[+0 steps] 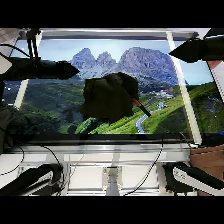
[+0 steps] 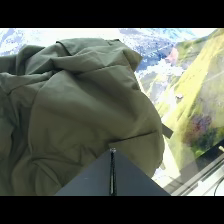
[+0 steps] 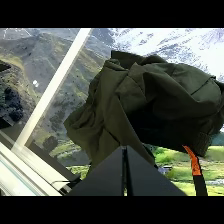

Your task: Fold the clothes and pants, and hang the long-sleeved shirts on hangers.

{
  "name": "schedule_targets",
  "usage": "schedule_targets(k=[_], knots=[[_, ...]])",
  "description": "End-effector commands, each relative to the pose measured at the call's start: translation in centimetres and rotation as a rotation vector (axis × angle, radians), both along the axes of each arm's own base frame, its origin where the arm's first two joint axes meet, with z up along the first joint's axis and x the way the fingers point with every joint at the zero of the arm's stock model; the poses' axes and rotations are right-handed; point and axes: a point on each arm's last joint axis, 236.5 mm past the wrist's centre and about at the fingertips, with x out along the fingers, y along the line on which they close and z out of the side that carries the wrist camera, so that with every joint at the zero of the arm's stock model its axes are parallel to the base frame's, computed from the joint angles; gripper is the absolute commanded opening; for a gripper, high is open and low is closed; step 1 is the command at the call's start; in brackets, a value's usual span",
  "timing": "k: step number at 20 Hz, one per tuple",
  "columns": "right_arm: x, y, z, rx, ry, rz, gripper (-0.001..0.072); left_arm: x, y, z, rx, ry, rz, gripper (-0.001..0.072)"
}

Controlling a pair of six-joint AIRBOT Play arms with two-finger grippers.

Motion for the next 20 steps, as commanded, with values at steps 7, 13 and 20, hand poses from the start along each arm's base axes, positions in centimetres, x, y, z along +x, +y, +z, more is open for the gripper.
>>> schedule_targets(k=[7,13,20], knots=[[0.0,0.1,0.0,0.000,0.000,0.002,0.0021,0.1,0.2,-0.1,0.008,0.000,0.003,0.0012],[0.0,0.1,0.1,0.002,-0.002,0.001,0.0022,0.1,0.2,-0.2,0.013,0.001,0.003,0.0012],[1.0,0.8,1.9,0.076,-0.060,-0.018,0.0022,0.5,4.5,-3.5,0.257,0.010,0.047,0.0012]])
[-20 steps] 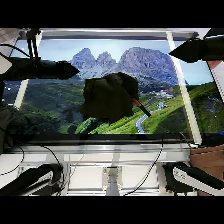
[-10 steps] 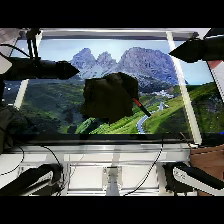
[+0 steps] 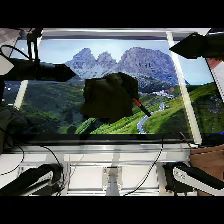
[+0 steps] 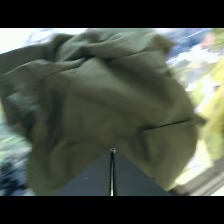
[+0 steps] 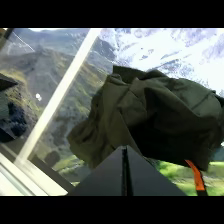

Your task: Fold the clothes and pants, and hang the long-sleeved shirts on hangers.

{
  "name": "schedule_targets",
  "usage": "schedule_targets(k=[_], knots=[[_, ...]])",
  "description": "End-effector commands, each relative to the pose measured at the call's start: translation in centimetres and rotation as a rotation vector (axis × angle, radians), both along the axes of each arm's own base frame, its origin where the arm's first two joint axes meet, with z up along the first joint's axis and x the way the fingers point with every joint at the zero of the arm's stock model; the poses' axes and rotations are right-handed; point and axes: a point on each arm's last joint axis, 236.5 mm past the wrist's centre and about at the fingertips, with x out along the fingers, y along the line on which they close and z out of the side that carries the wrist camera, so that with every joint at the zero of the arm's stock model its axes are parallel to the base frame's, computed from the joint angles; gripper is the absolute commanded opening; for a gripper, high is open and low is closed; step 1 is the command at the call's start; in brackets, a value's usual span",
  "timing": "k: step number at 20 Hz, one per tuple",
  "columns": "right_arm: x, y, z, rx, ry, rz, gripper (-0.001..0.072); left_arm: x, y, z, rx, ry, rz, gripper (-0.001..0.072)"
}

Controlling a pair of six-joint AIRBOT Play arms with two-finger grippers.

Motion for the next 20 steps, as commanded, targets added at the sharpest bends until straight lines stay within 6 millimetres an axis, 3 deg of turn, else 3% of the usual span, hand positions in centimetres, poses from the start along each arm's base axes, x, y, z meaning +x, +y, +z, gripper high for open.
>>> schedule_targets(k=[1,4,6,11,15,18,20], knots=[[0.5,0.4,1.0,0.036,-0.033,-0.008,0.0021,0.3,2.2,-1.4,0.113,0.004,0.024,0.0011],[0.5,-0.7,-0.7,-0.005,0.029,-0.044,0.0015,0.2,2.7,-2.7,0.141,0.025,0.030,0.0011],[0.7,-0.2,-1.6,0.040,0.056,-0.037,0.0014,-0.5,2.8,-5.1,0.159,0.072,0.012,0.0011],[0.6,1.5,-7.5,0.163,0.234,0.001,0.0014,-3.3,3.4,-14.5,0.190,0.240,0.005,0.0010],[0.0,3.3,-11.8,0.273,0.331,0.048,0.0014,-5.2,3.7,-20.2,0.182,0.314,0.033,0.0010],[-0.4,3.9,-14.5,0.384,0.391,0.047,0.0014,-6.1,3.5,-22.3,0.125,0.335,0.042,0.0010],[-0.4,4.3,-14.3,0.526,0.395,0.065,0.0015,-5.8,3.8,-22.6,0.032,0.361,0.117,0.0011]])
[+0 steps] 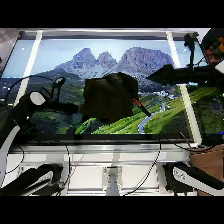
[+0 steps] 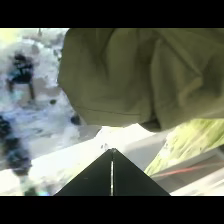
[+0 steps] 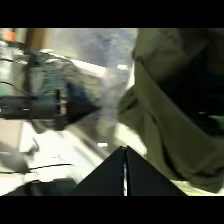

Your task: Fold the clothes and pants, and hang the long-sleeved shirts on hangers.

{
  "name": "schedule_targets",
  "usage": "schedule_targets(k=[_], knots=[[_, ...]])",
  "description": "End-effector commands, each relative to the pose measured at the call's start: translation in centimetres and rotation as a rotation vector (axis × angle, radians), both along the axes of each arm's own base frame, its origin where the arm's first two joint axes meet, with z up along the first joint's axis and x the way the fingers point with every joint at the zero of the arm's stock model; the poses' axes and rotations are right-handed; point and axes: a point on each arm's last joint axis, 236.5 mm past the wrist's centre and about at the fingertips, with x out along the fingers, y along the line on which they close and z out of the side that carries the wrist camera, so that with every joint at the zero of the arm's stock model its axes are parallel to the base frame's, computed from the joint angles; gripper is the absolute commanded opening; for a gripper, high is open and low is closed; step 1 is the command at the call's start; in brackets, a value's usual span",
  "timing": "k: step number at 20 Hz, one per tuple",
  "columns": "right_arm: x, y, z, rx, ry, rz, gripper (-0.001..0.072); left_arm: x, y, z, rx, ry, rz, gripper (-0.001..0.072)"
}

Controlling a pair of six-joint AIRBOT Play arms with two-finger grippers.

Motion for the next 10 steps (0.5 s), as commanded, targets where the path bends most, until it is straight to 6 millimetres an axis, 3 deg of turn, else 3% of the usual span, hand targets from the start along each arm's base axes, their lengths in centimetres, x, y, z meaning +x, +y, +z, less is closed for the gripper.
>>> schedule_targets(k=[1,2,3,4,5,6,10], knots=[[0.2,0.6,-0.7,0.197,0.026,-0.033,0.0018,0.0,-0.3,-0.9,-0.154,0.045,0.134,0.0012],[0.7,0.2,-1.4,0.183,0.038,-0.067,0.0020,0.0,-0.7,-0.7,-0.207,0.072,0.162,0.0033],[1.1,0.0,-1.9,0.160,0.043,-0.092,0.0041,0.1,-1.0,-0.8,-0.233,0.087,0.175,0.0259],[1.5,-0.2,-2.1,0.150,0.040,-0.108,0.0132,0.1,-1.2,-1.1,-0.247,0.112,0.194,0.0460],[1.8,-0.3,-2.1,0.146,0.038,-0.127,0.0337,0.0,-1.3,-1.6,-0.257,0.143,0.220,0.0463],[2.3,-0.5,-2.1,0.142,0.029,-0.143,0.0482,-0.1,-1.5,-2.2,-0.256,0.163,0.222,0.0463],[2.7,-0.7,-2.0,0.137,0.017,-0.162,0.0509,-0.1,-2.5,-3.7,-0.311,0.237,0.257,0.0462]])
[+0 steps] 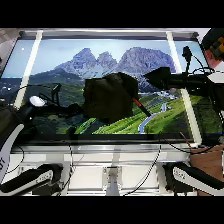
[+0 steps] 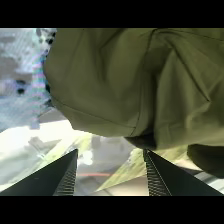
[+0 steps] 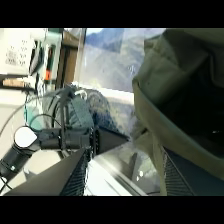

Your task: Fold the clothes and pants, and hang the long-sleeved shirts on hangers.

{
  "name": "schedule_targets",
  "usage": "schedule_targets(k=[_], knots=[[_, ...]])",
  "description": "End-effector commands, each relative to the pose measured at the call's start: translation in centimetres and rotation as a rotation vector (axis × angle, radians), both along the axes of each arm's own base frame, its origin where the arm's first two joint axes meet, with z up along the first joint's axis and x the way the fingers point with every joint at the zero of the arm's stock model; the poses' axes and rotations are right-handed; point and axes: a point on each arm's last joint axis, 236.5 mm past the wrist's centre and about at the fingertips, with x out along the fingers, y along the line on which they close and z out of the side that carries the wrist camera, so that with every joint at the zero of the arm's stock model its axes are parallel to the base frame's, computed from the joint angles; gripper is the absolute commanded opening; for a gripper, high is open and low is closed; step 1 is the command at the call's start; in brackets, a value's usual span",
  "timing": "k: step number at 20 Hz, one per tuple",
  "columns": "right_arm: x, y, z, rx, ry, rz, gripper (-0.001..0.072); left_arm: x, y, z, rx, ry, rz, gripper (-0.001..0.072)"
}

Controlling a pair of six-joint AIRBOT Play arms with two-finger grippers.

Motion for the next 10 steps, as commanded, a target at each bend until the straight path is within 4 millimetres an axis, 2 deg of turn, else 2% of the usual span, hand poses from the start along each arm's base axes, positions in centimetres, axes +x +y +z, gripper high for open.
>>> schedule_targets(k=[1,4,8,10], knots=[[0.6,-0.3,-0.1,0.001,-0.005,-0.029,0.0509,0.2,-1.3,-0.8,-0.091,0.069,0.057,0.0462],[0.5,-0.3,-0.1,0.001,-0.004,-0.027,0.0509,0.7,-2.1,-1.1,-0.142,0.099,0.092,0.0458],[0.5,-0.3,-0.1,0.001,-0.004,-0.027,0.0508,1.4,-2.1,-2.1,-0.151,0.109,0.133,0.0447],[0.5,-0.3,-0.1,0.001,-0.004,-0.027,0.0506,2.2,-2.3,-1.9,-0.179,0.104,0.169,0.0246]])
